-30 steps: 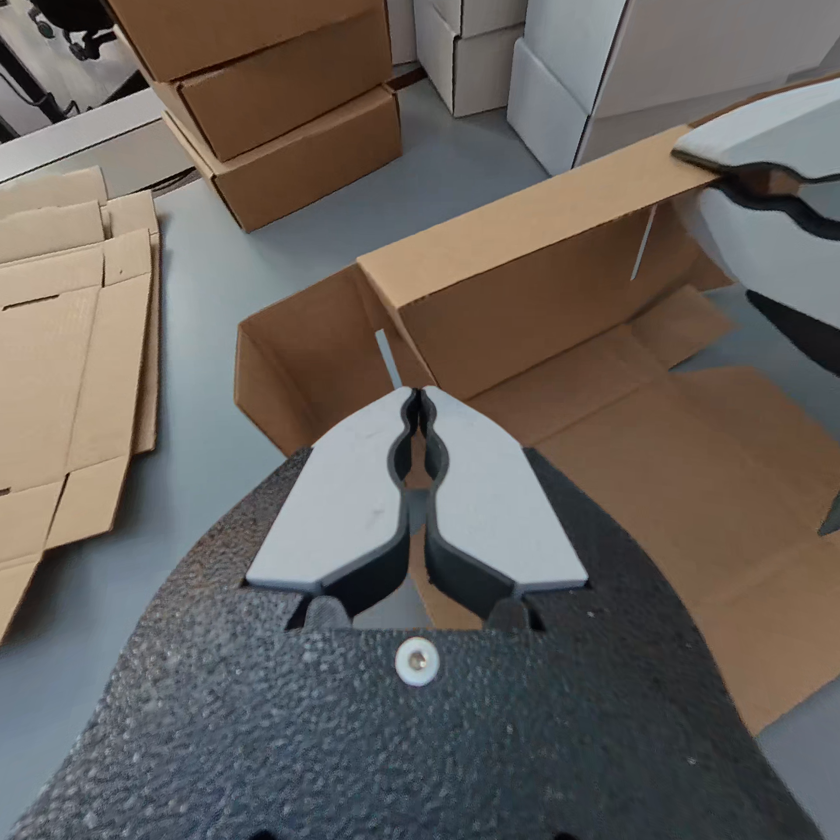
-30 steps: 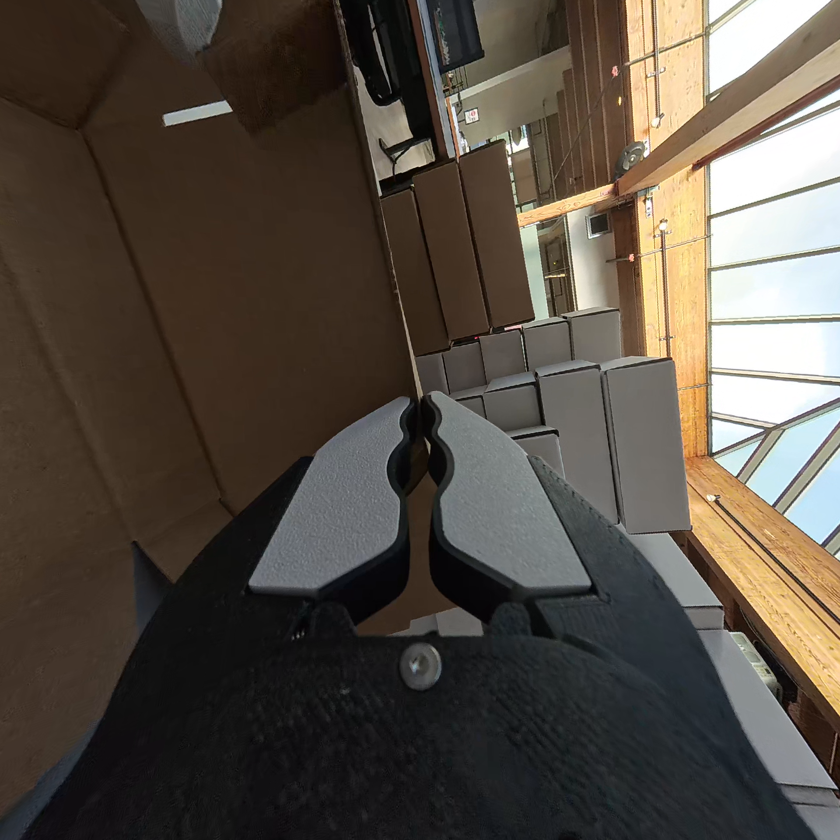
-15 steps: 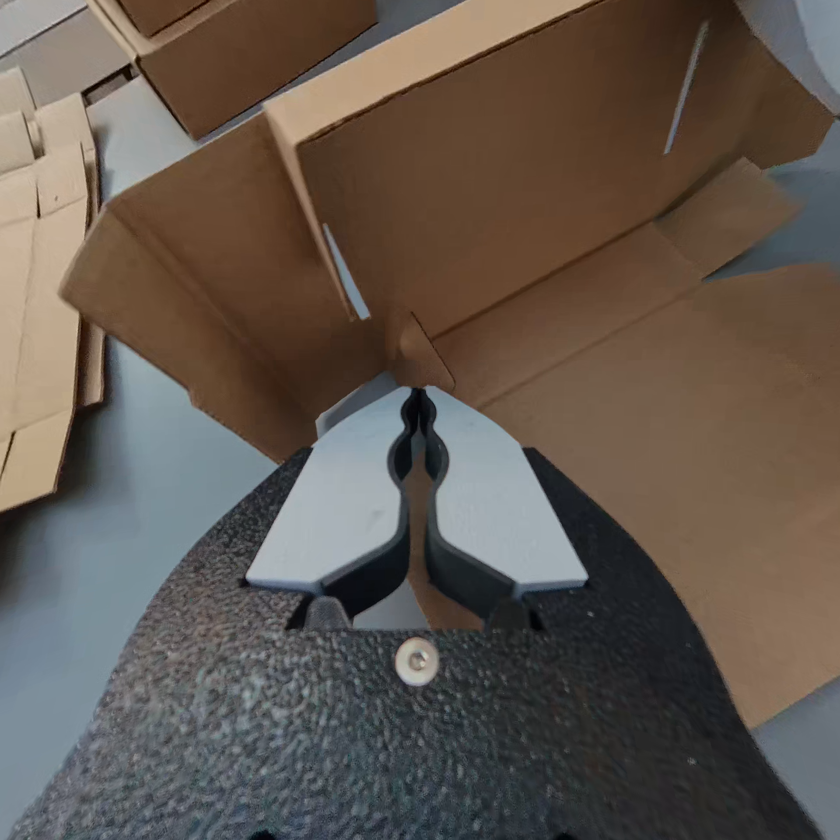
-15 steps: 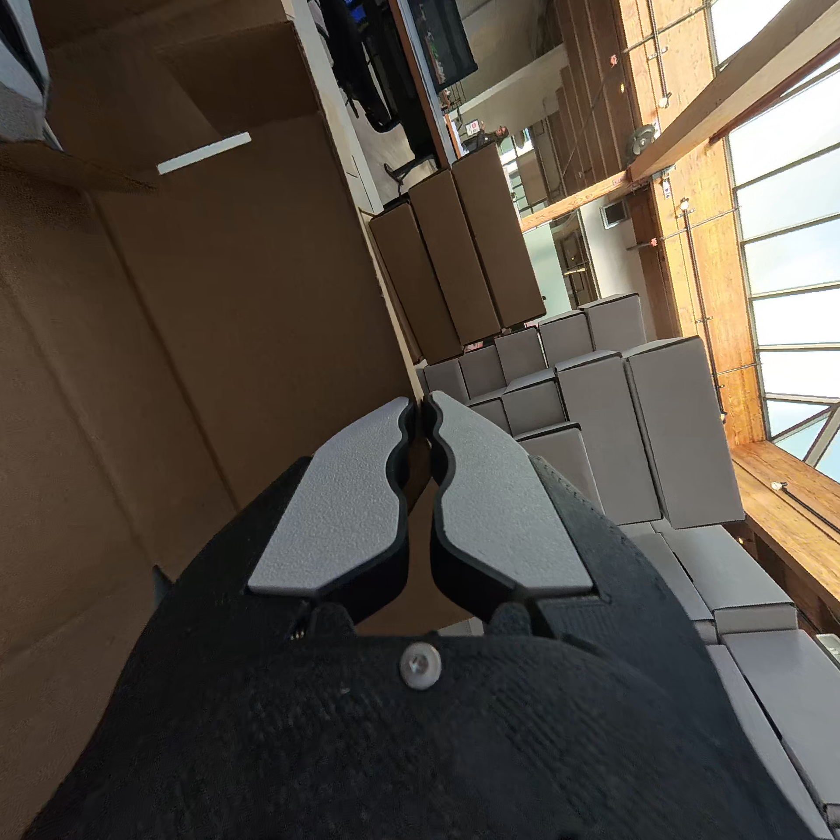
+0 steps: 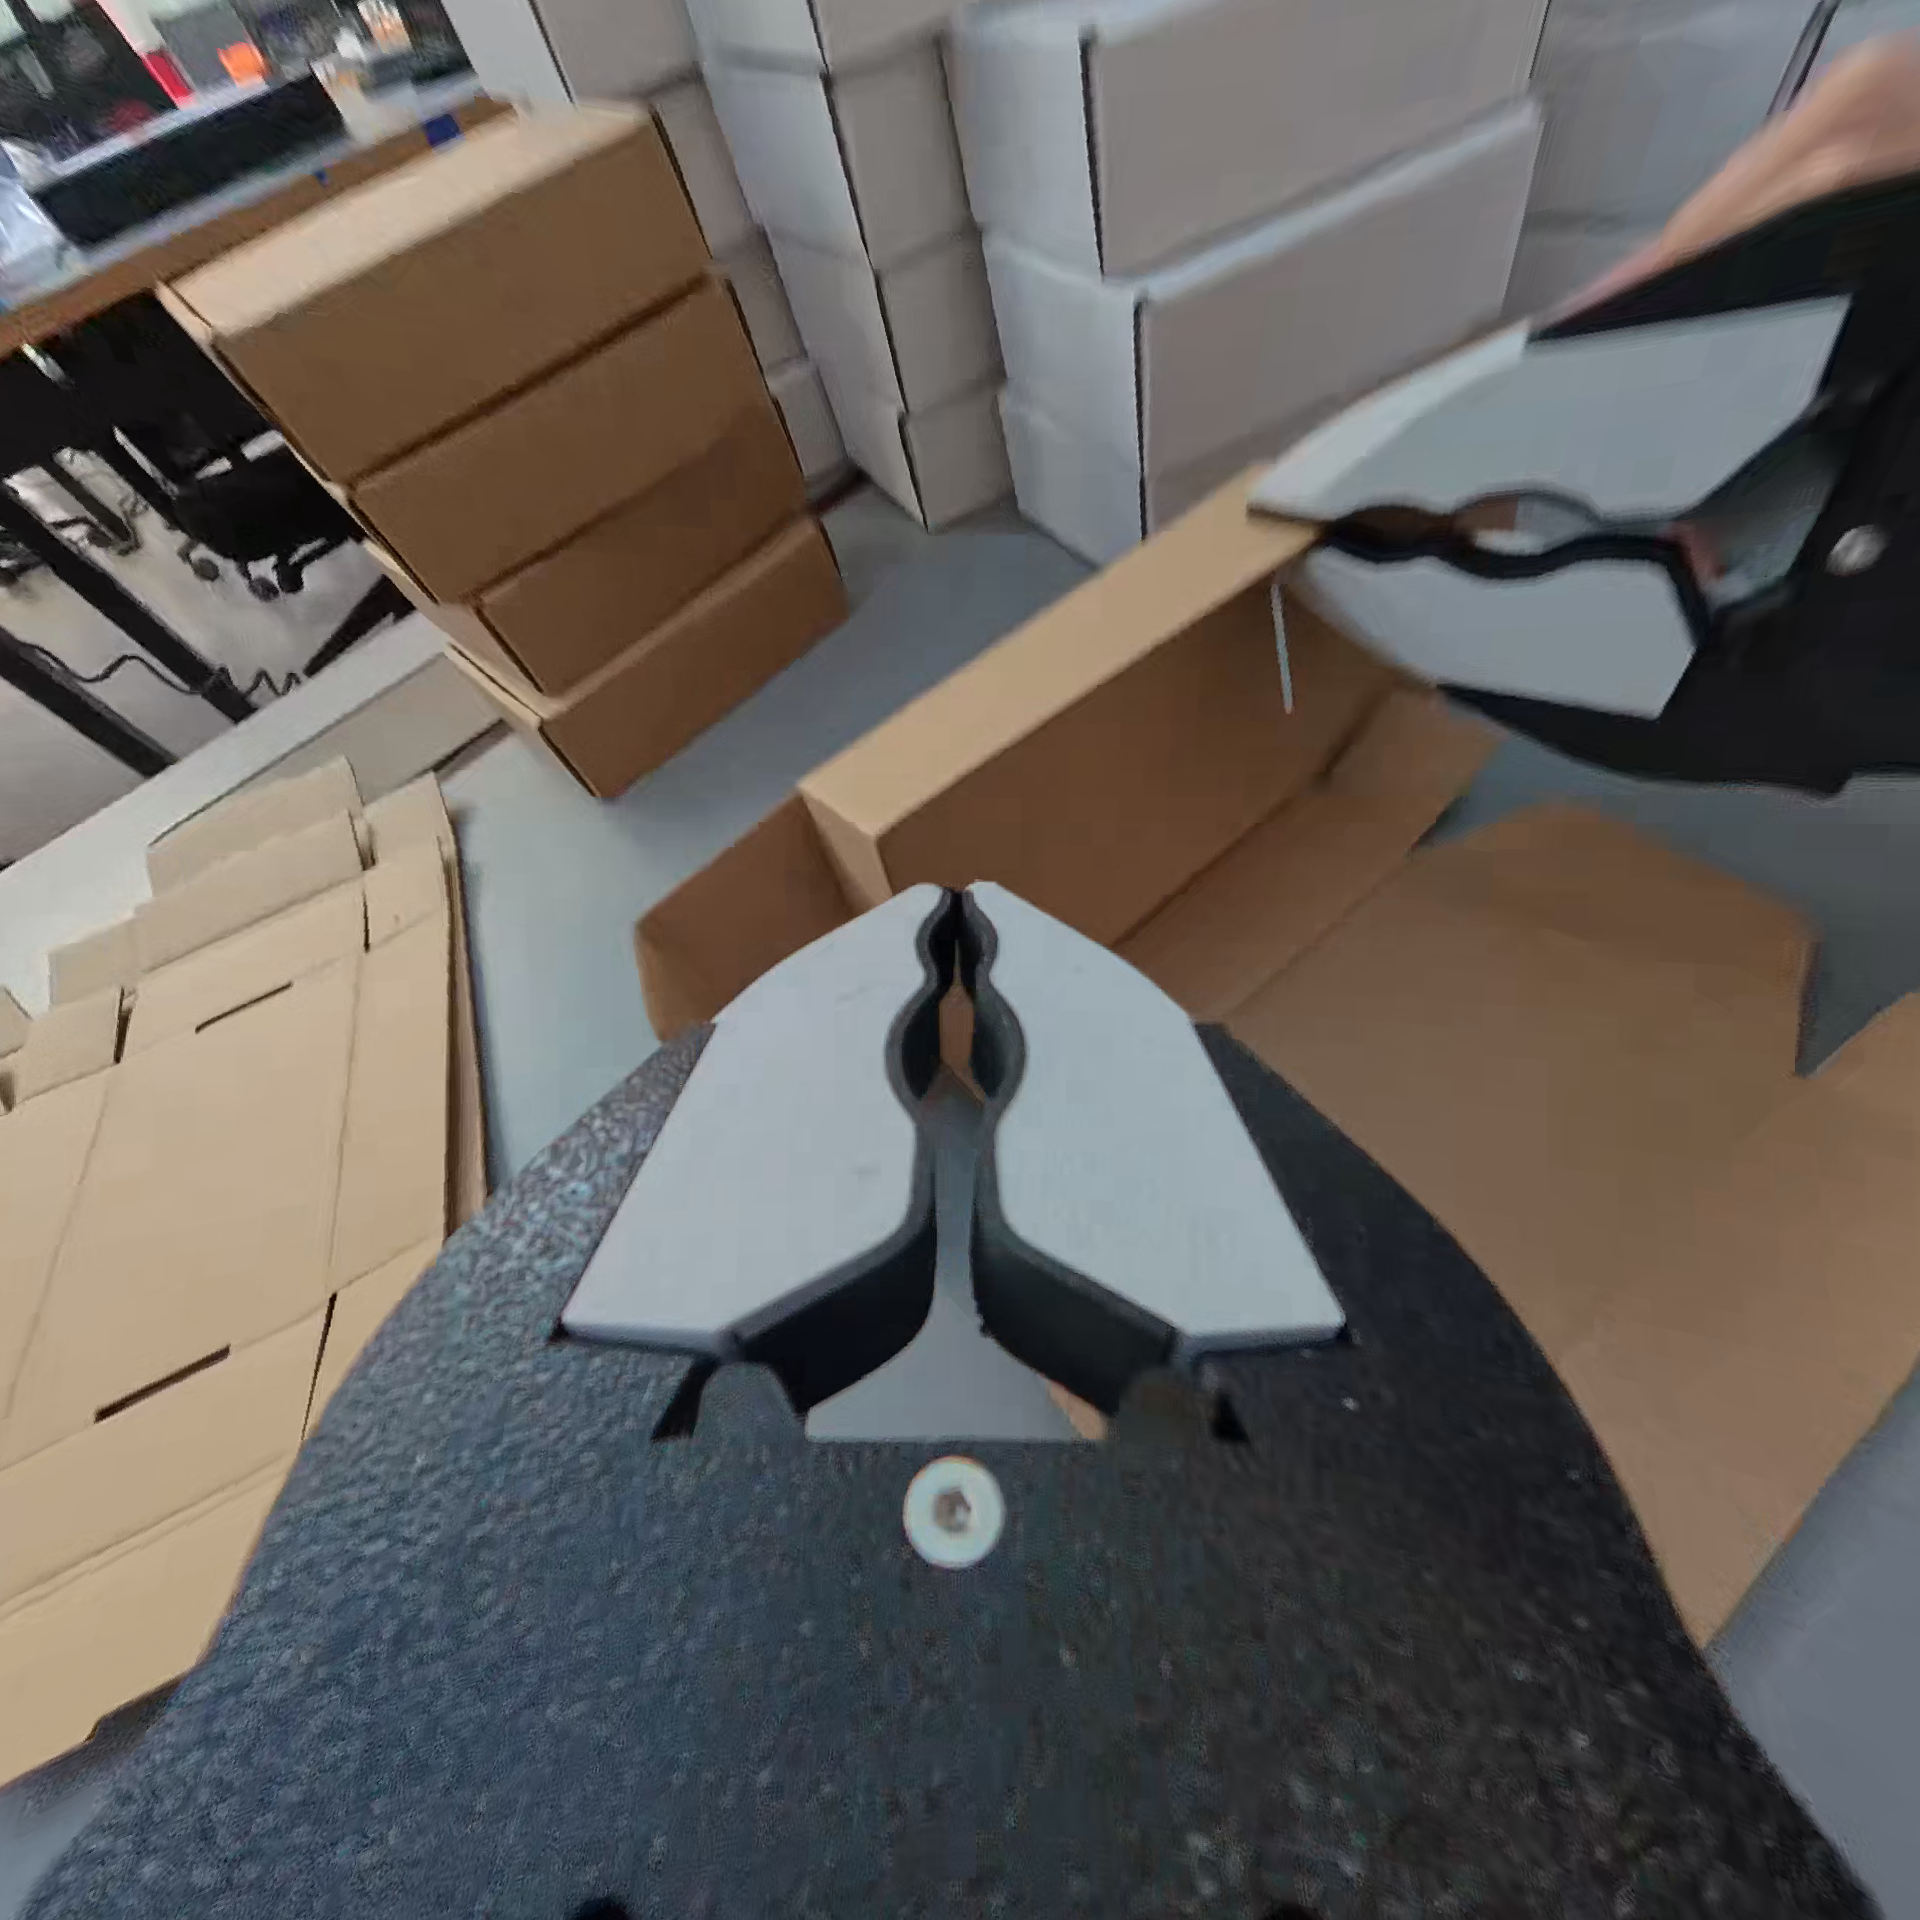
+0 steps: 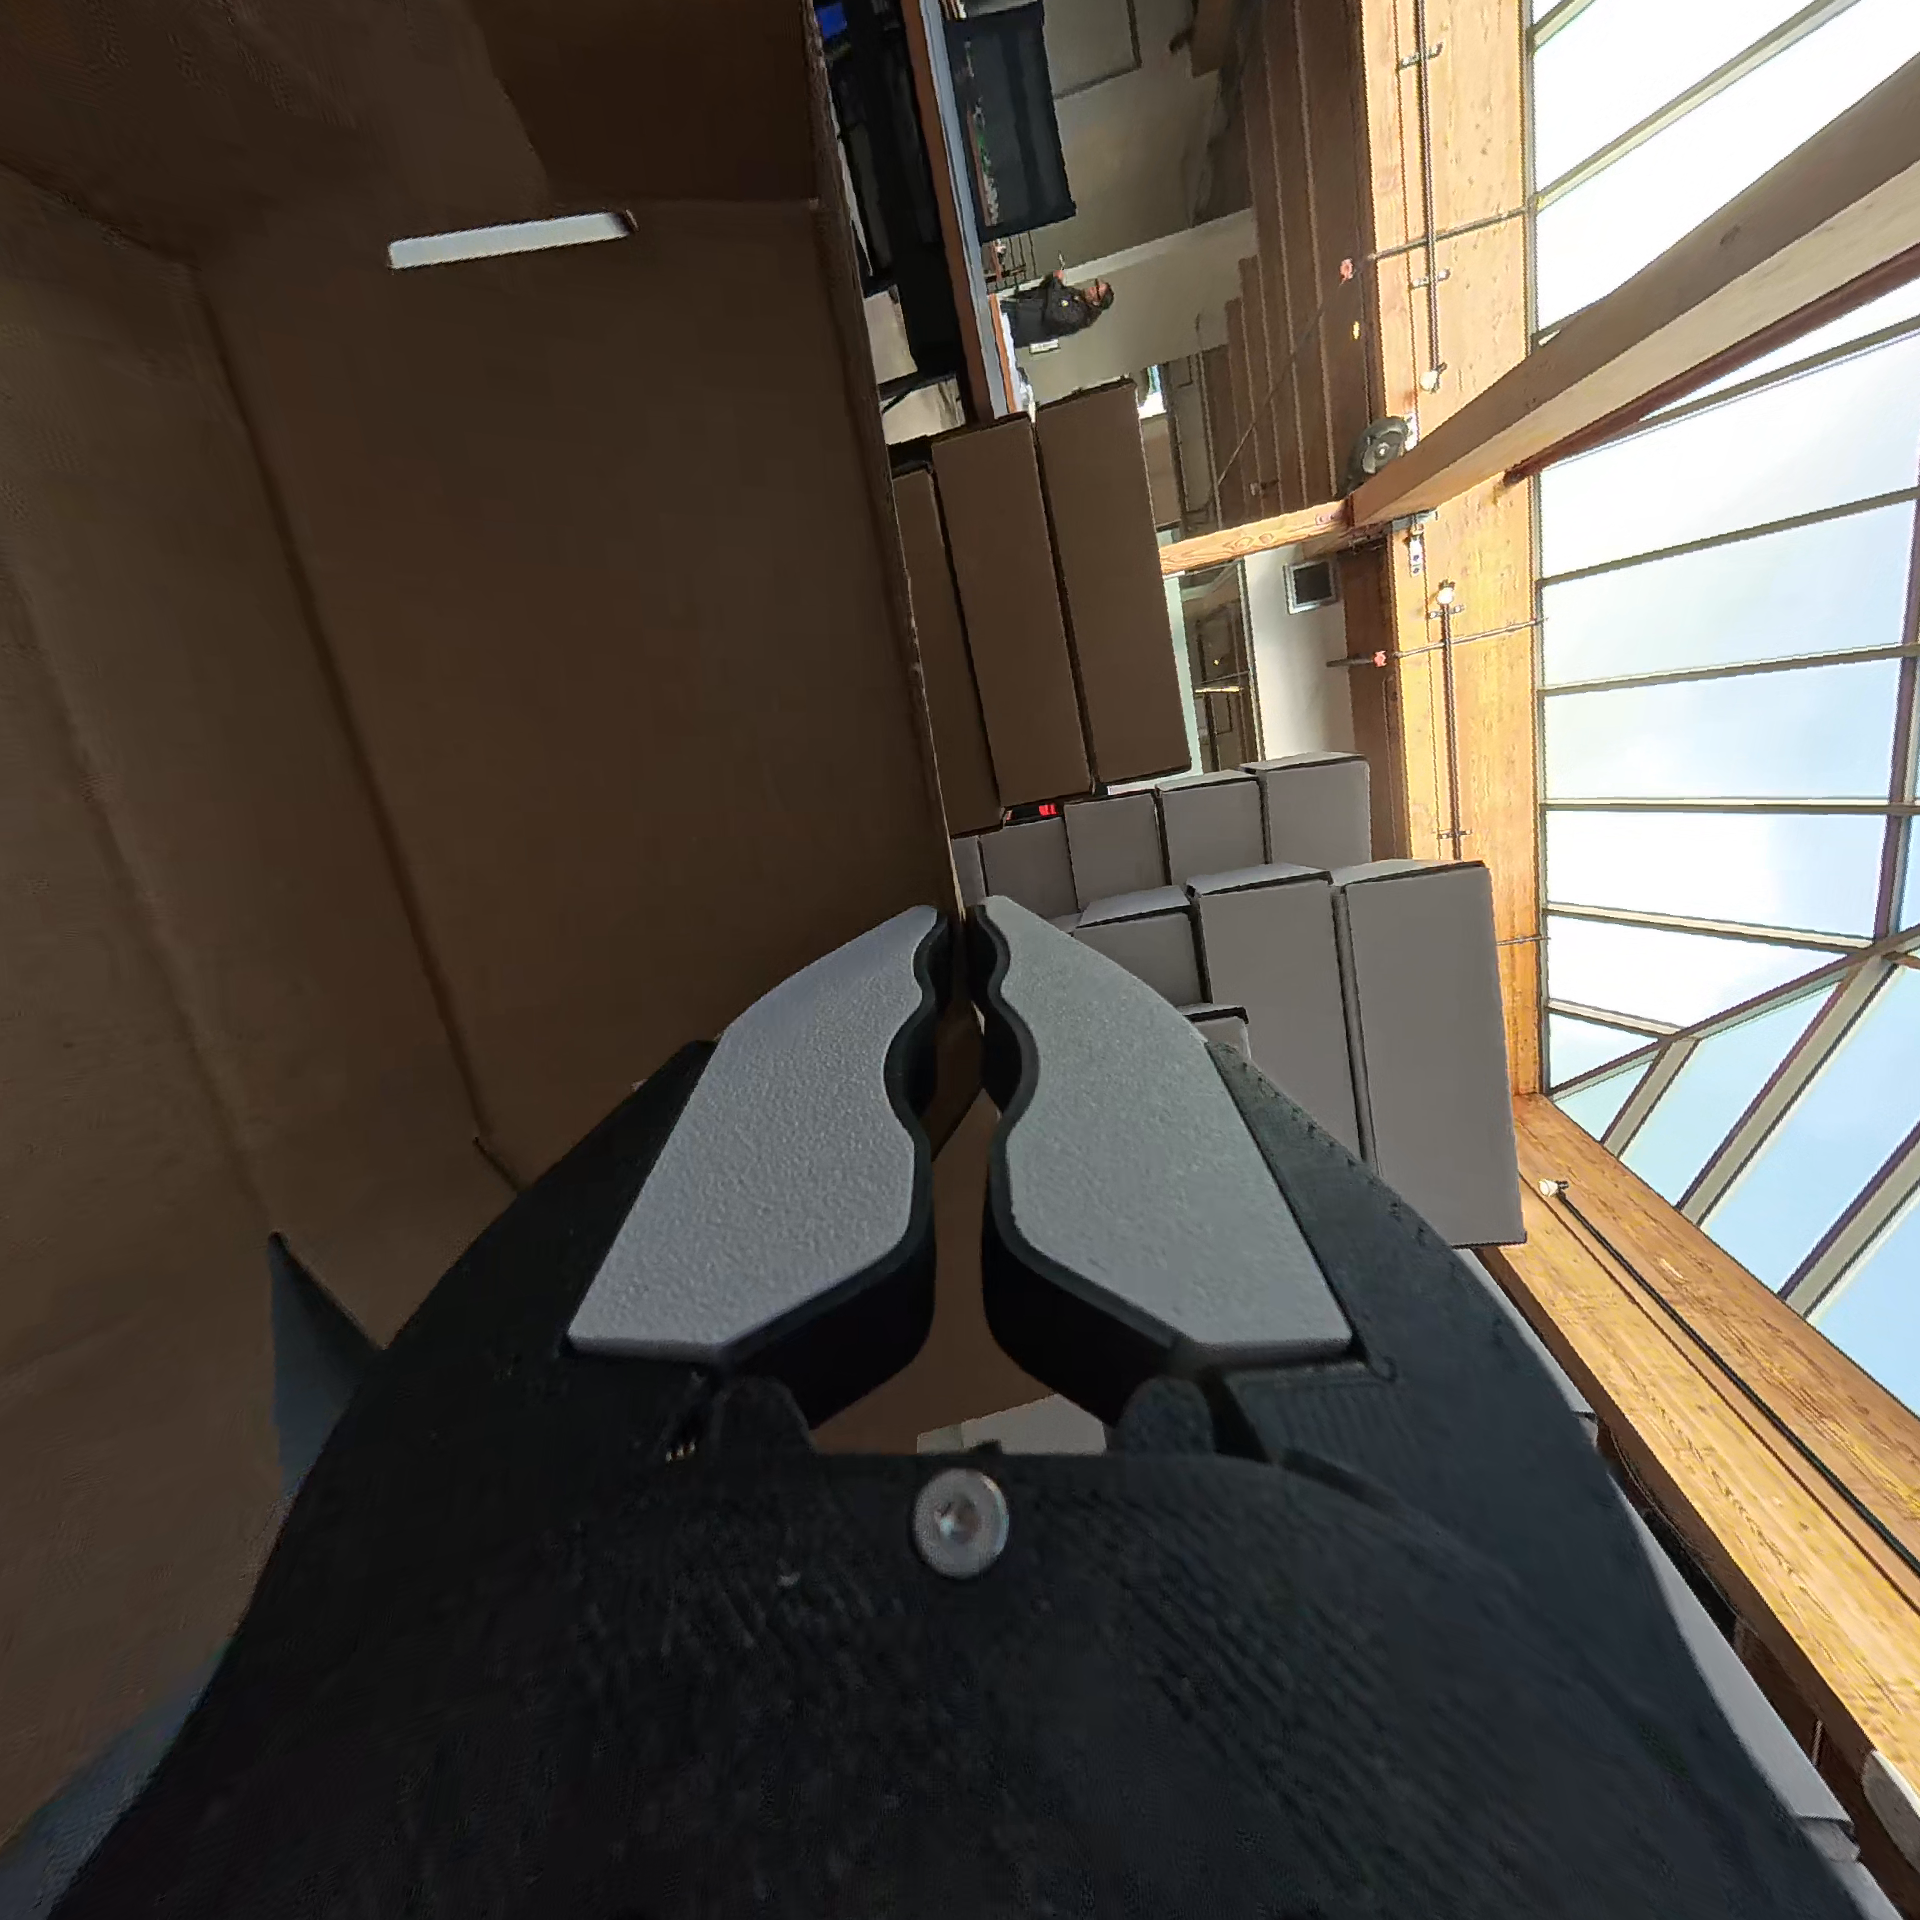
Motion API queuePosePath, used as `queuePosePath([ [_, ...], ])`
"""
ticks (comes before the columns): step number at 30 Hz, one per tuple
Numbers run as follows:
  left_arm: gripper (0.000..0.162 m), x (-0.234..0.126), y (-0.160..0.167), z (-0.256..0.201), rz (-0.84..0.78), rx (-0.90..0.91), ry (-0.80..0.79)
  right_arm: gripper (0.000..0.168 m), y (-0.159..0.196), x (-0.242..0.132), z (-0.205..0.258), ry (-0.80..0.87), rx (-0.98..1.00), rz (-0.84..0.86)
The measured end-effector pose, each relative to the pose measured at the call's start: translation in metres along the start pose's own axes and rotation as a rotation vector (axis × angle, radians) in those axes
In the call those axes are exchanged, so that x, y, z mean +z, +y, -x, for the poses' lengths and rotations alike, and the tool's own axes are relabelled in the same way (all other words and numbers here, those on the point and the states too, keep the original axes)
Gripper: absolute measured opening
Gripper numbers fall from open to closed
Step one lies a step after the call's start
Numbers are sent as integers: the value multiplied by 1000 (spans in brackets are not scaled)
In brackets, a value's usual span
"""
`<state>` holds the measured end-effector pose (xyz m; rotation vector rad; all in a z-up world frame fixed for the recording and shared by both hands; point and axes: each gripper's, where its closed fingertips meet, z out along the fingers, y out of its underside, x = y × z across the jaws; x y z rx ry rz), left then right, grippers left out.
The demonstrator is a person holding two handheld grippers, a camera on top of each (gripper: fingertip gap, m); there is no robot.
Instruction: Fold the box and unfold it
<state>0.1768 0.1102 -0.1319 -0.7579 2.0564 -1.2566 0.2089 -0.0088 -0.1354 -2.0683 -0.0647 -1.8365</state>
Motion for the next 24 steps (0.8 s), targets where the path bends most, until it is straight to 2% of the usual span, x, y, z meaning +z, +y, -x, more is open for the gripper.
queuePosePath([
  [2,0,-21,-23,39,-153,-125,-82,2,0,0,0,-11,0,-2],
  [3,0,-27,-24,66,-177,-163,-164,2,0,1,0,-19,7,-4],
  [5,5,-24,-7,103,-102,-185,-234,2,1,2,0,-24,11,-8],
  [7,10,-6,17,114,15,-165,-180,2,1,2,0,-17,-1,-4],
  [13,31,42,55,83,221,57,87,2,0,0,1,3,-73,67],
  [16,20,46,60,75,247,88,132,1,0,-3,1,14,-135,104],
  [20,18,35,49,45,168,45,269,1,1,-4,1,62,-92,186],
  [24,13,29,47,28,147,76,248,1,1,-6,1,91,-203,290],
])
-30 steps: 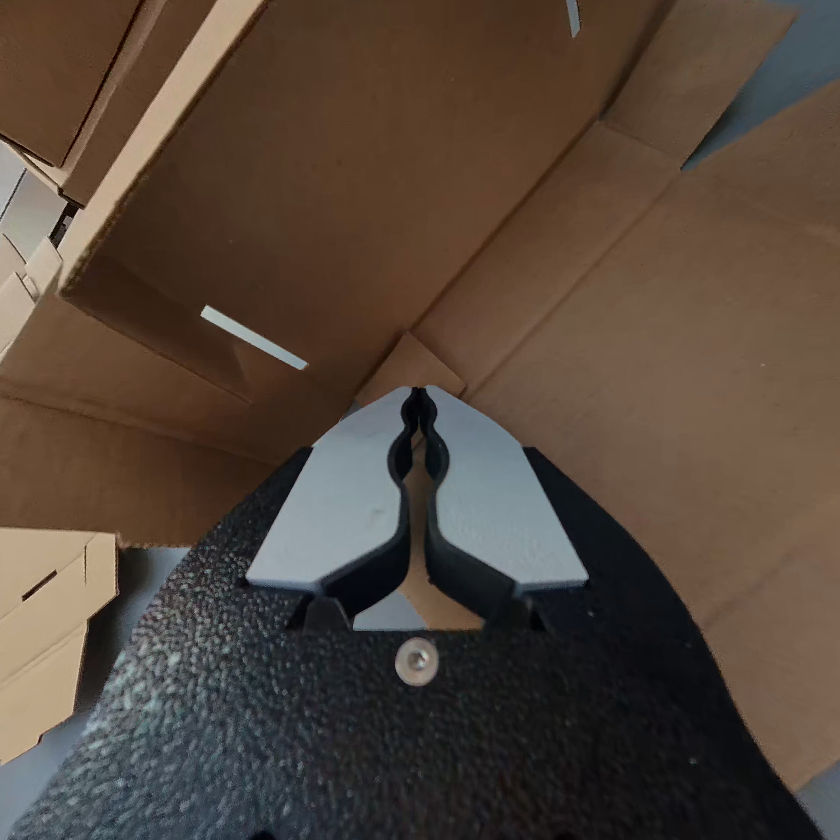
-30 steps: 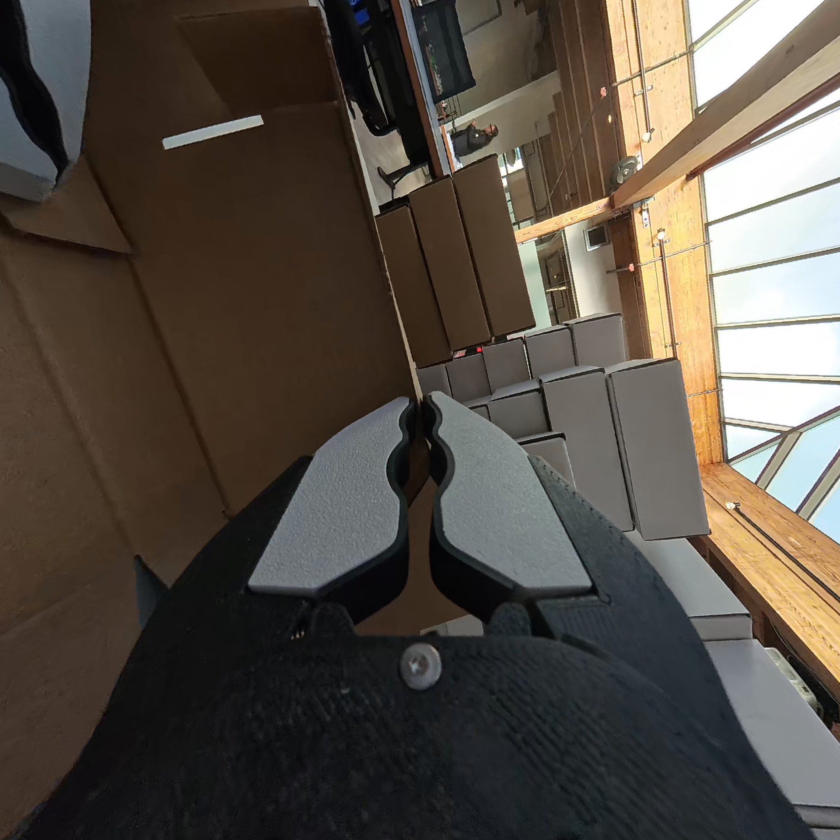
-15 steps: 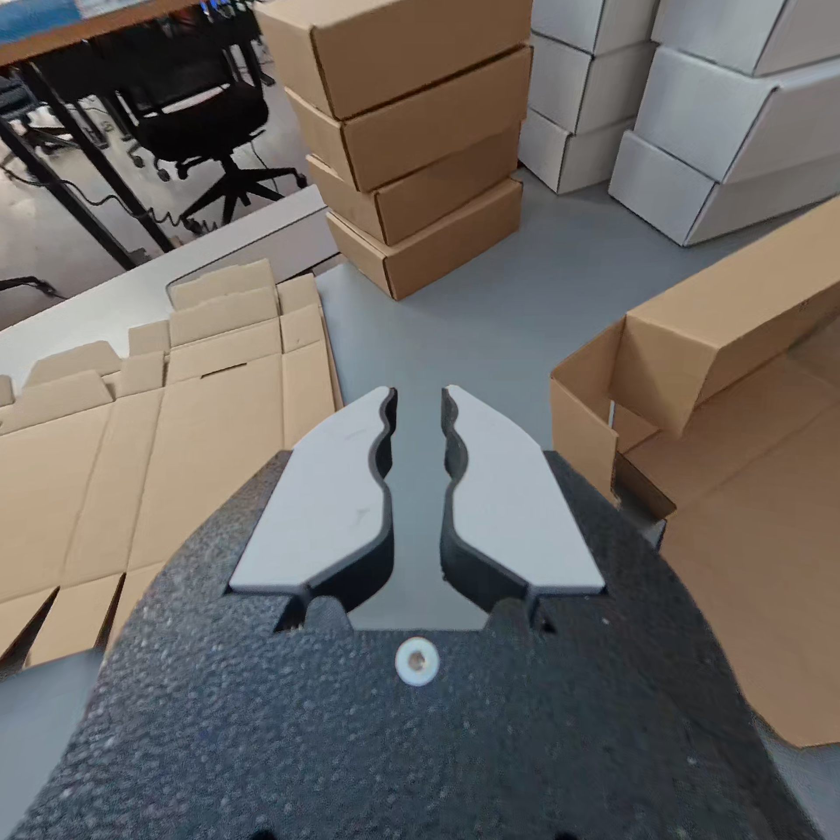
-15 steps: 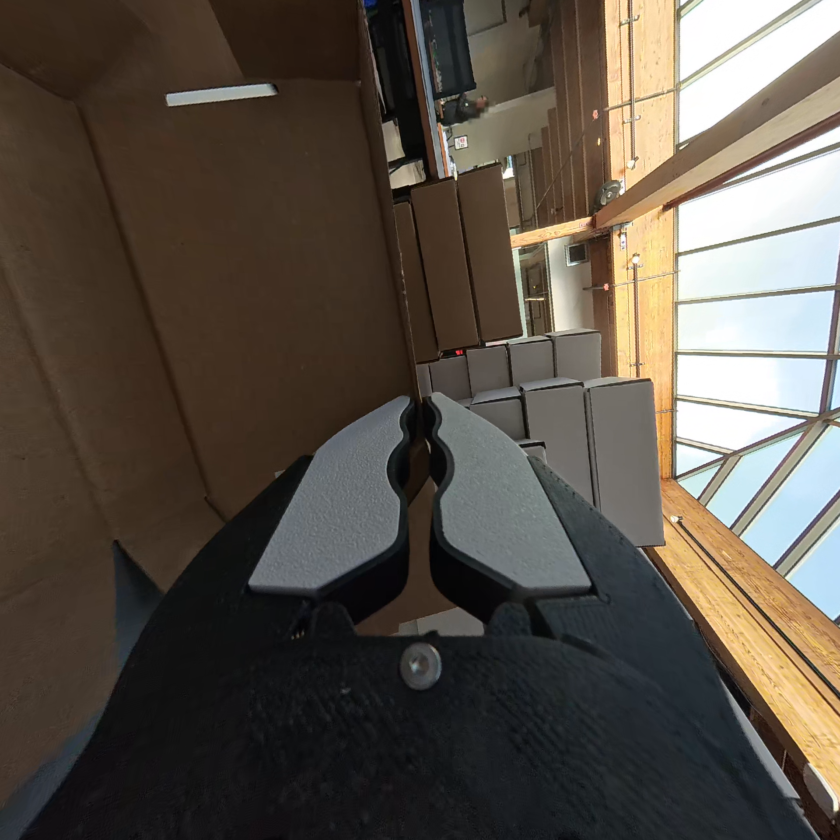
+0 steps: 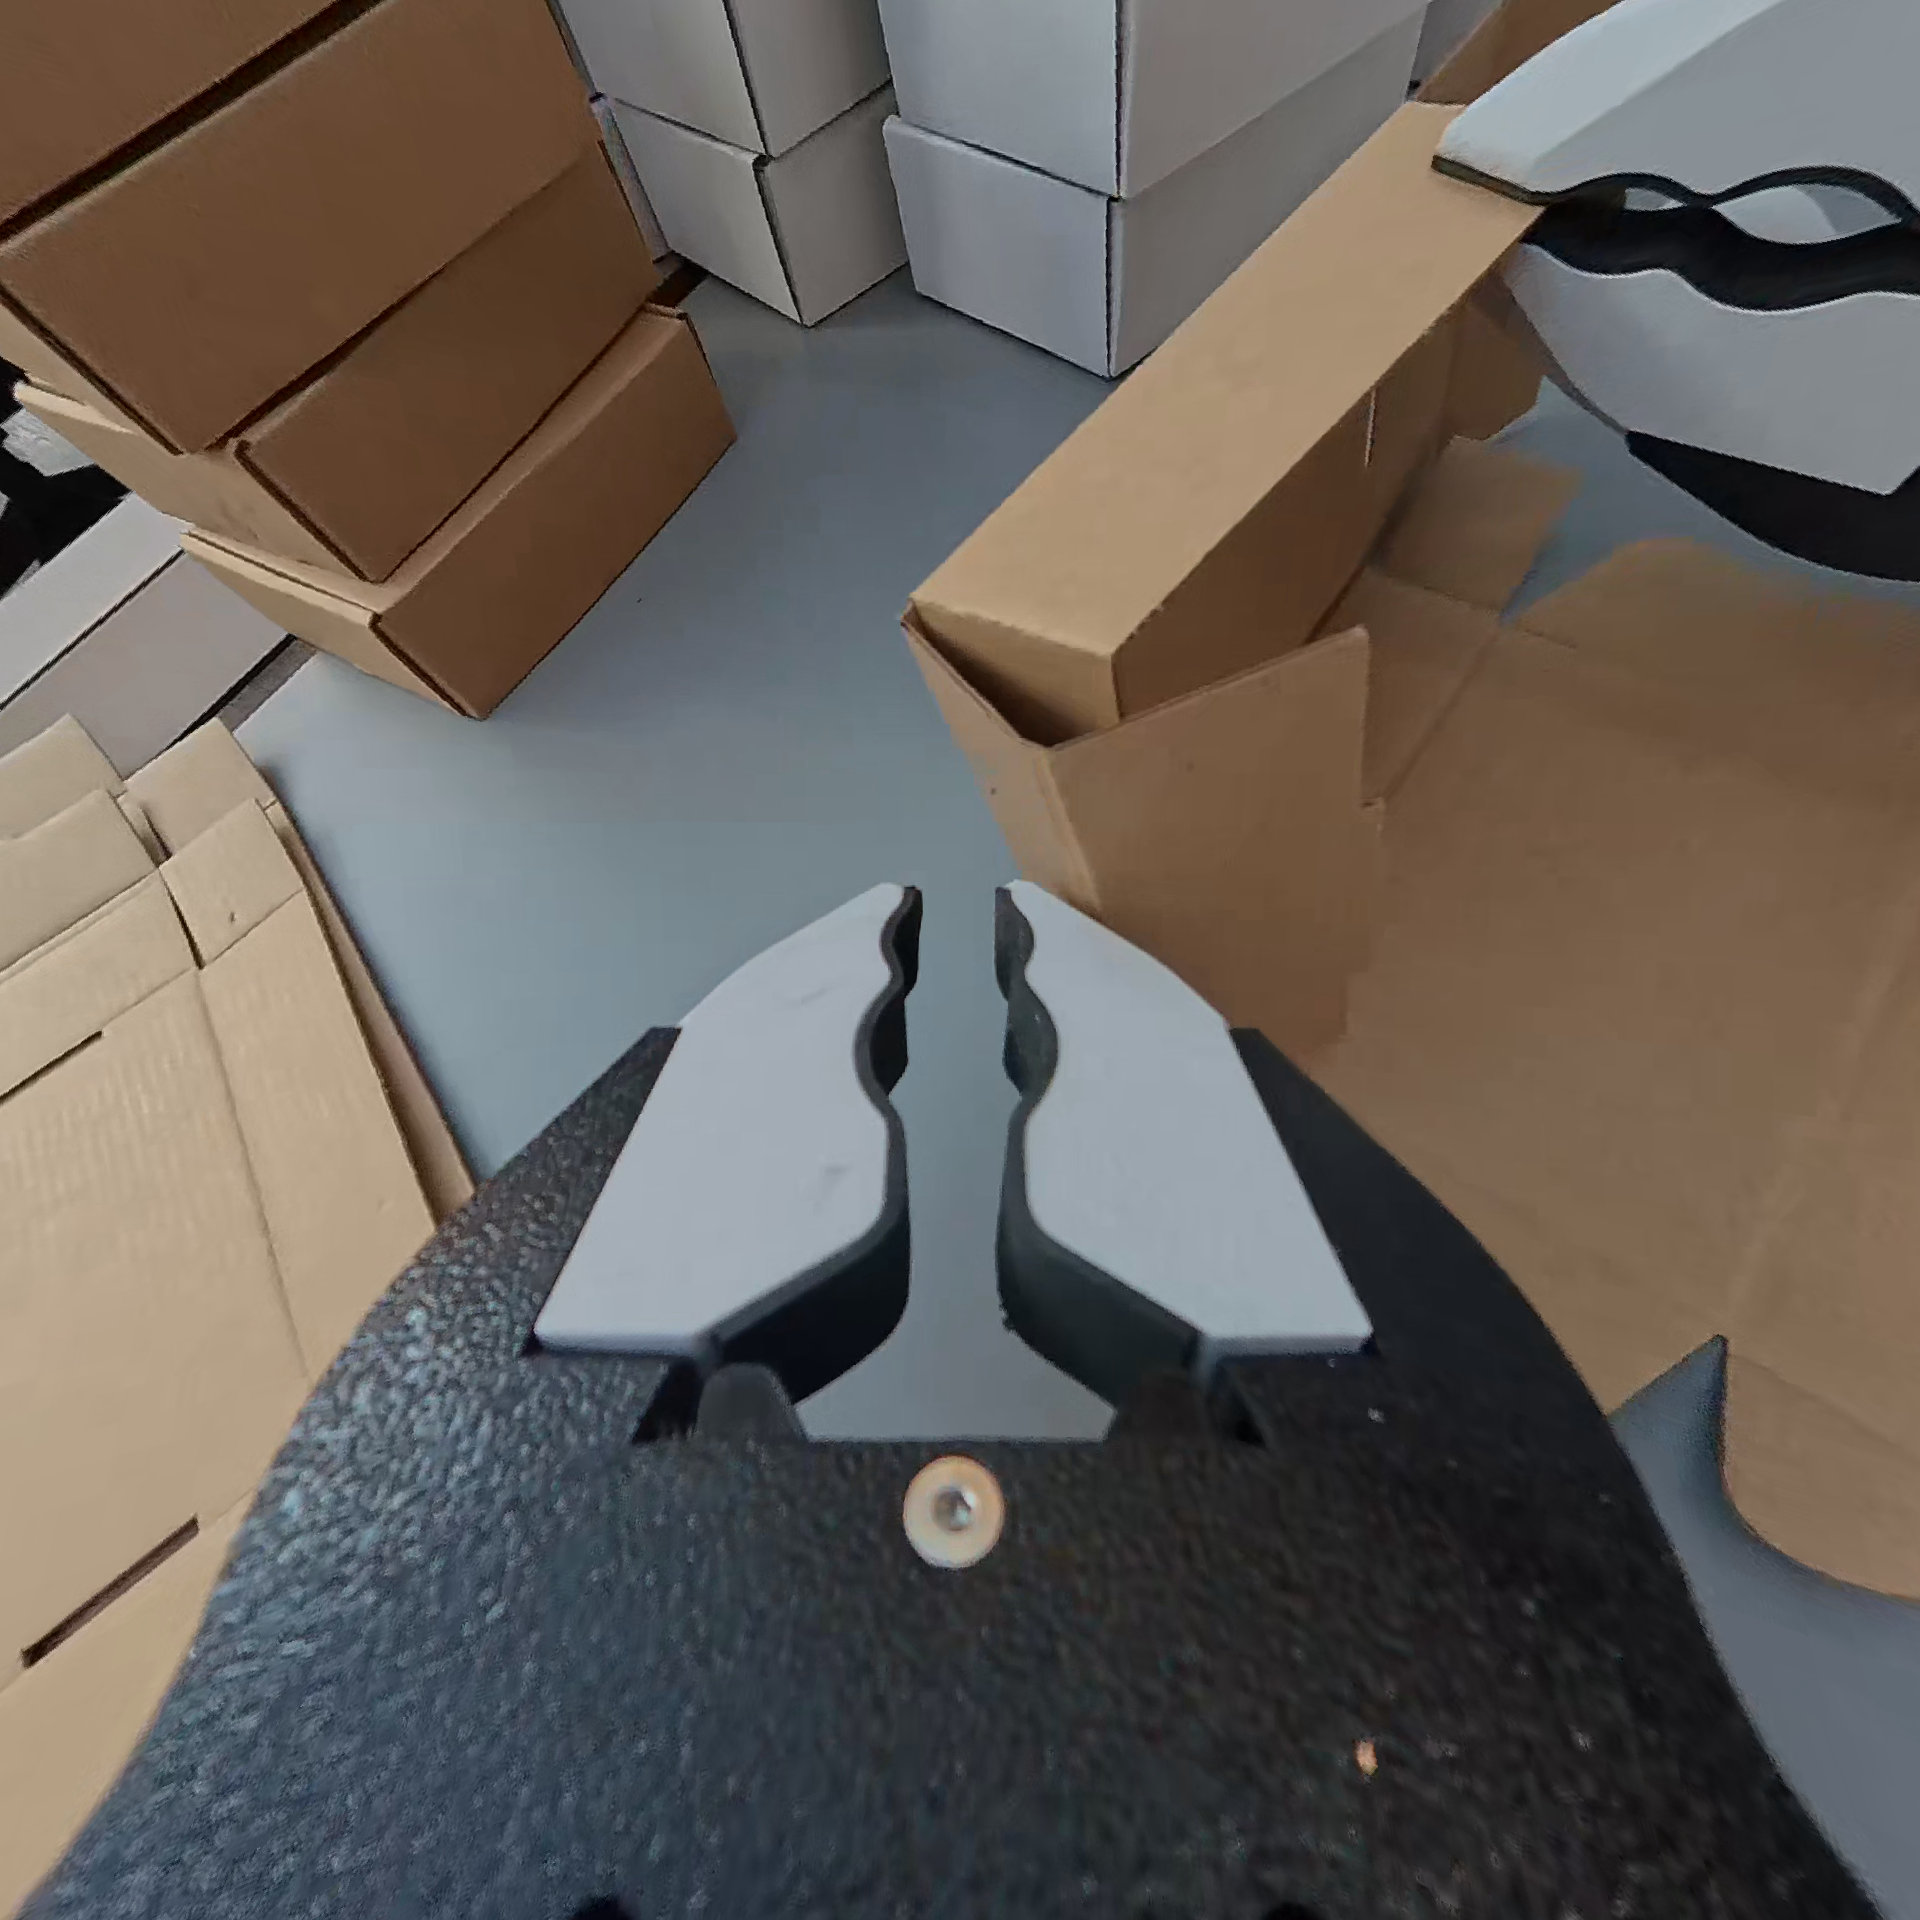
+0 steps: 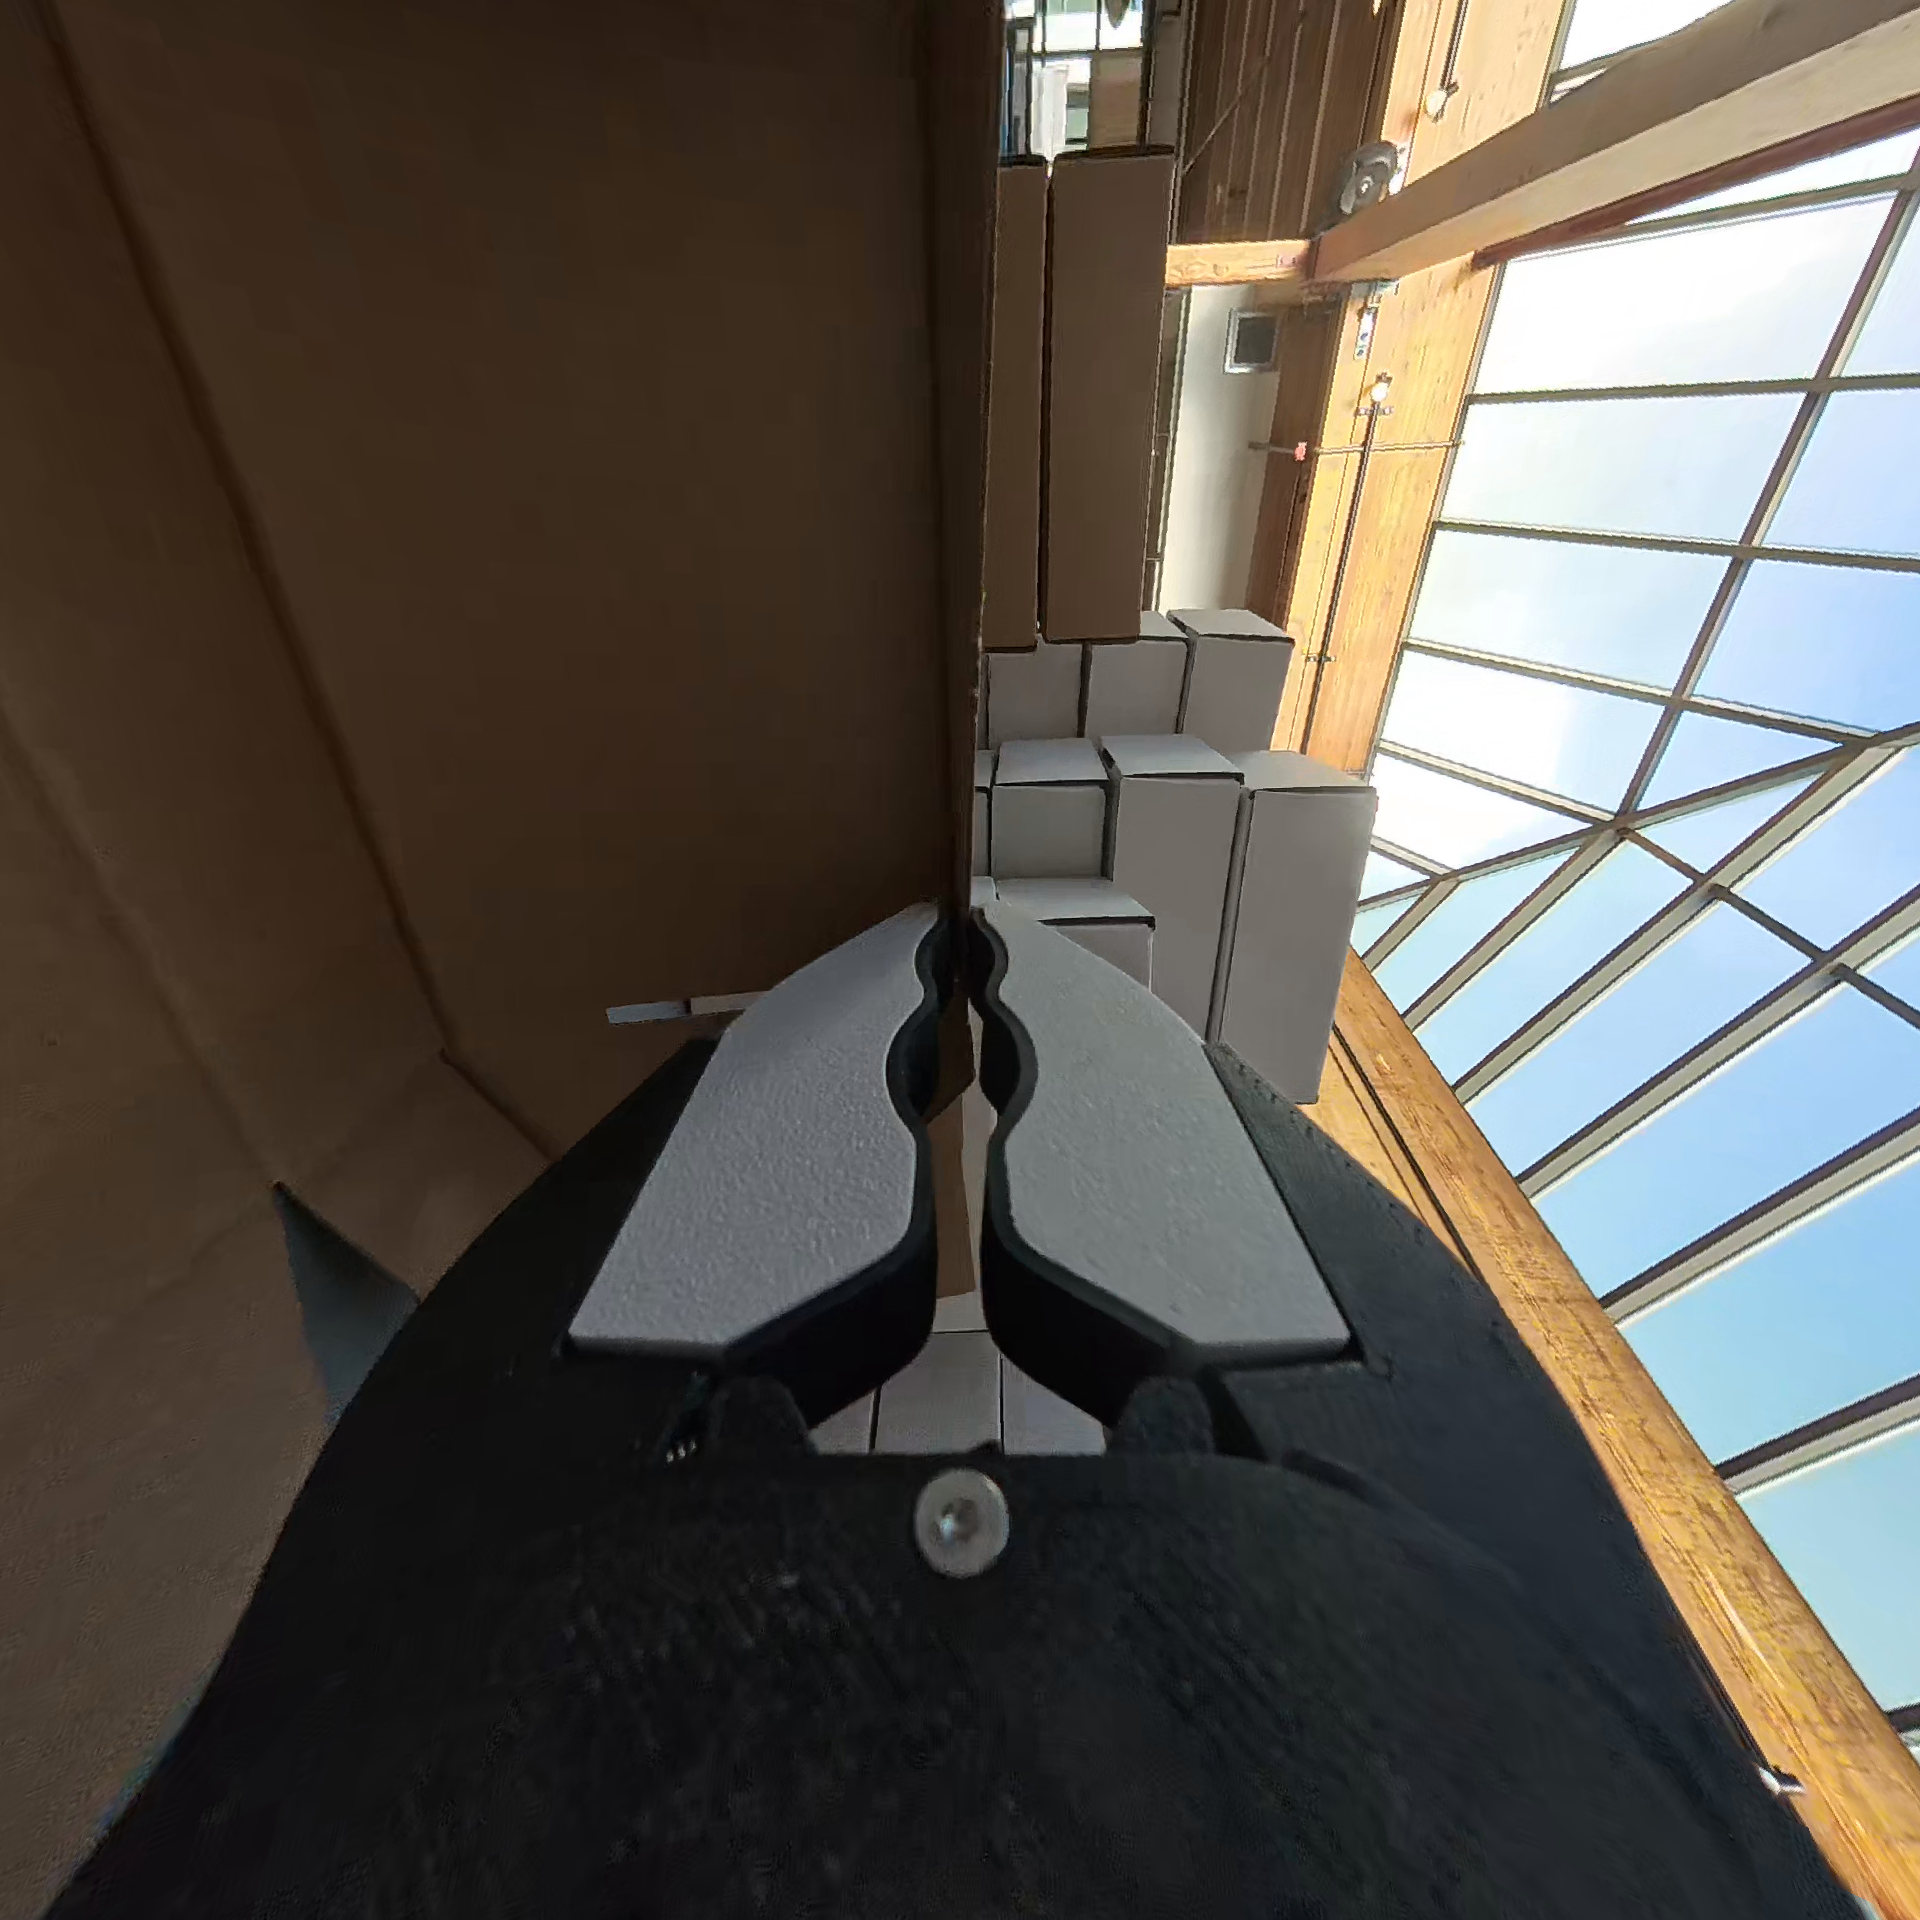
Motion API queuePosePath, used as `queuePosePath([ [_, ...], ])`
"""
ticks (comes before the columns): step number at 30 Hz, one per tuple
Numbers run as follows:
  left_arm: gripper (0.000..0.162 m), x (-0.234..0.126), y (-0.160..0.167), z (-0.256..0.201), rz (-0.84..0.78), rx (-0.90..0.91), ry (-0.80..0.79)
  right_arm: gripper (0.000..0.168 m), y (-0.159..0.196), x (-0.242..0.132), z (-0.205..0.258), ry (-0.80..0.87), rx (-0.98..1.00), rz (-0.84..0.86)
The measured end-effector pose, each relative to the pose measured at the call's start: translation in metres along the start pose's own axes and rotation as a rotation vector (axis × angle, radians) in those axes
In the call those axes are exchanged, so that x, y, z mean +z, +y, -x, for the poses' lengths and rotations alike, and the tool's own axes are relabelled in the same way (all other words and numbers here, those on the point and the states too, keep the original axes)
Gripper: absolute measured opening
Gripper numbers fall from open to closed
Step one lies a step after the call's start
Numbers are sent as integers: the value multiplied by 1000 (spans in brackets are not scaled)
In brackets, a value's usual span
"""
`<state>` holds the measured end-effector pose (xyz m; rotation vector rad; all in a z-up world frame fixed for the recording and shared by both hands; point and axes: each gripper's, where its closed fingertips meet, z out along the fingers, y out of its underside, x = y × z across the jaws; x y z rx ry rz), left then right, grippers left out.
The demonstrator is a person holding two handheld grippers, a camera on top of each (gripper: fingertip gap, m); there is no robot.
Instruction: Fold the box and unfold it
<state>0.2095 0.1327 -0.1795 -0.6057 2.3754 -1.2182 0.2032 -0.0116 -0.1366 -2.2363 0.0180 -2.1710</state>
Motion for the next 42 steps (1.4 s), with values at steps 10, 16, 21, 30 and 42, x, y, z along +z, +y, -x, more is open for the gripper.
queuePosePath([
  [10,22,-8,10,-23,-90,-66,252,2,-2,-21,1,30,-118,-116],
  [16,25,-21,4,-43,-161,-5,407,3,-2,-25,2,-17,-132,-150],
  [21,22,-19,-6,-45,-176,55,347,4,-2,-27,3,-48,-137,-174],
  [30,20,-11,-9,-48,-93,37,127,6,-4,-23,3,-277,4,-266],
  [42,26,5,-17,-31,-57,-200,-103,8,-6,-23,4,-399,119,-321],
])
